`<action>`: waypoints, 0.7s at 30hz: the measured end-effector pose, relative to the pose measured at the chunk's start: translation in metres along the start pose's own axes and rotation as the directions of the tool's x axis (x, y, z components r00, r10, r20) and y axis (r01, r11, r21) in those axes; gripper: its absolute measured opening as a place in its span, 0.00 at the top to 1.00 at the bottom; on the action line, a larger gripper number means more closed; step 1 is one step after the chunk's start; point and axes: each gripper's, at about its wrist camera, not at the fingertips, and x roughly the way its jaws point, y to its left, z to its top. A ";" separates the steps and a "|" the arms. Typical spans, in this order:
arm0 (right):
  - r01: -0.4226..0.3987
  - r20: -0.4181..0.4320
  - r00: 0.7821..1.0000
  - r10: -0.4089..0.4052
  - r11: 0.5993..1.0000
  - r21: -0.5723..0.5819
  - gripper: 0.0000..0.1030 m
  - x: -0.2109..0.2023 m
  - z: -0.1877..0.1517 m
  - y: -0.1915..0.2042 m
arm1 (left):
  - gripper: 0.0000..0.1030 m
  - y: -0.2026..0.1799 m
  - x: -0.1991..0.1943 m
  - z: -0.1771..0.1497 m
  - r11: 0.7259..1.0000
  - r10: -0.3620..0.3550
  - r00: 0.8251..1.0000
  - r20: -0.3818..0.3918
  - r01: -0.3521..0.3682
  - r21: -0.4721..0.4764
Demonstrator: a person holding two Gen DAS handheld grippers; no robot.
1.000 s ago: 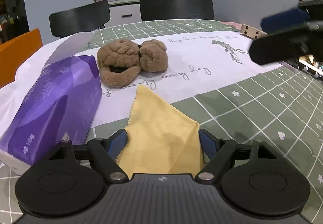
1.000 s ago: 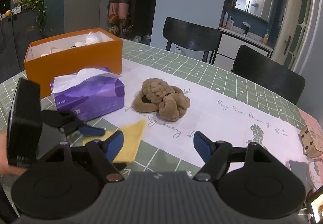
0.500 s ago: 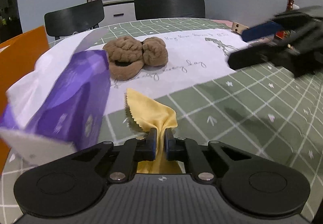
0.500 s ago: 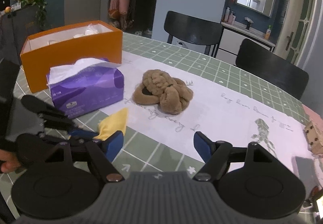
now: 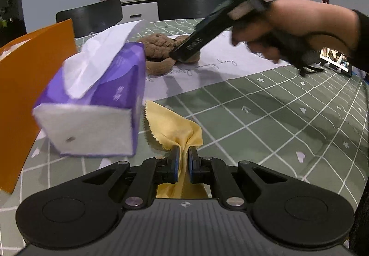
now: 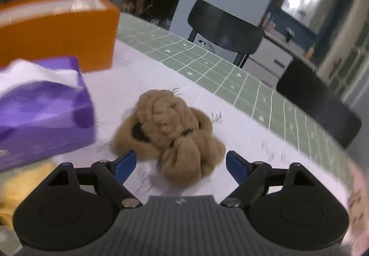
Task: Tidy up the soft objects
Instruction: 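Grasp the yellow cloth with the left gripper while the right gripper grasps the brown teddy bear, then lift and carry the yellow cloth and teddy bear with both grippers over the orange box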
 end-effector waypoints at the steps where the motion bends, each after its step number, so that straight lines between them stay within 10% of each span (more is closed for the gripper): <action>1: -0.006 -0.004 1.000 0.006 1.000 -0.015 0.19 0.009 0.004 0.001 | 0.91 0.002 -0.002 -0.002 1.000 -0.003 1.000 0.000 0.003 -0.006; 8: -0.043 -0.057 0.998 0.038 0.996 -0.081 0.21 0.052 0.021 0.002 | 0.91 0.011 -0.018 -0.014 1.000 -0.003 1.000 -0.005 0.003 -0.004; 12: -0.051 -0.056 0.997 0.047 0.997 -0.063 0.40 0.045 0.017 -0.002 | 0.91 0.016 -0.027 -0.023 1.000 -0.005 1.000 -0.003 0.005 -0.009; 21: -0.101 -0.088 0.992 0.092 0.989 -0.109 0.47 -0.009 -0.013 0.013 | 0.91 0.018 -0.043 -0.036 1.000 0.013 1.000 0.006 -0.013 -0.012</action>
